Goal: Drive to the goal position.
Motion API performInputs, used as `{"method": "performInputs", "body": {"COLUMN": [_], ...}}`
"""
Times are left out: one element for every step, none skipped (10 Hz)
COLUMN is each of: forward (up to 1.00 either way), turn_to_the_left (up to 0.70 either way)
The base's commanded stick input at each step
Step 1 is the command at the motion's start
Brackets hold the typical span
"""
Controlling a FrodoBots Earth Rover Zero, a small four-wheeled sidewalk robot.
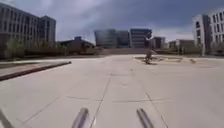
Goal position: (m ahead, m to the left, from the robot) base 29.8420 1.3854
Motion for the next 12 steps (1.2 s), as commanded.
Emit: {"method": "performInputs", "body": {"forward": [1.0,1.0,1.0,1.0,1.0,1.0,1.0,1.0,1.0,1.0,1.0,1.0], "turn_to_the_left": [0.0,0.0,0.0,0.0,-0.07,-0.4,-0.4,-0.4,-0.4,-0.37,-0.03,0.0]}}
